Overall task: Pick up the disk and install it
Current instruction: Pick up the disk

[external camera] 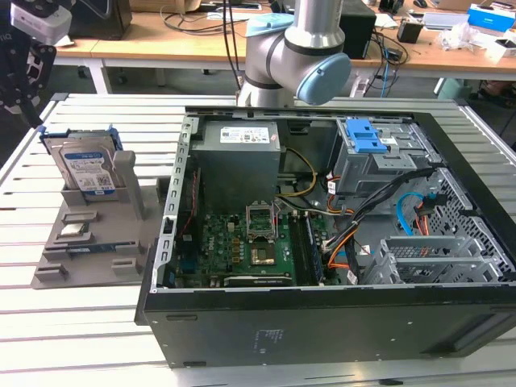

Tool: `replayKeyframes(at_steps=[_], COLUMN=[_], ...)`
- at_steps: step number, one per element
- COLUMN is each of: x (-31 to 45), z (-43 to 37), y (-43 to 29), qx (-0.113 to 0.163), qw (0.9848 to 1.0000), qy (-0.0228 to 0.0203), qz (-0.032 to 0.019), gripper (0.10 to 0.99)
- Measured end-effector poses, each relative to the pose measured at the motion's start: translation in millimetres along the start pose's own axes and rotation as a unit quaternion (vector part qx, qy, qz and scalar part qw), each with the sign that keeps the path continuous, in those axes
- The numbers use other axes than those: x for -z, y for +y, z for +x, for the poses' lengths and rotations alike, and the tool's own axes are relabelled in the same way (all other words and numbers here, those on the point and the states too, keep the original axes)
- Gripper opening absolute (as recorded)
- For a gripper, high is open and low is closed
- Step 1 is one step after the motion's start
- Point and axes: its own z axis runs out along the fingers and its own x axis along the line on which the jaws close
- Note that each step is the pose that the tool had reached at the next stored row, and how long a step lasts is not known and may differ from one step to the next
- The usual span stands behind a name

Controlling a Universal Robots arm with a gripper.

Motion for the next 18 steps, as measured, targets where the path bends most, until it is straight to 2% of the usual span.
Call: replayKeyframes(at_steps=[9, 18], x=[0.0, 0.0], z=[0.0, -0.1], y=[0.0, -0.1], qx=[0.048, 0.099], qw=[0.9989, 0.9950], qy=[0.0021, 0.0044], qz=[-0.0011, -0.0023], gripper=[0.106, 0.106])
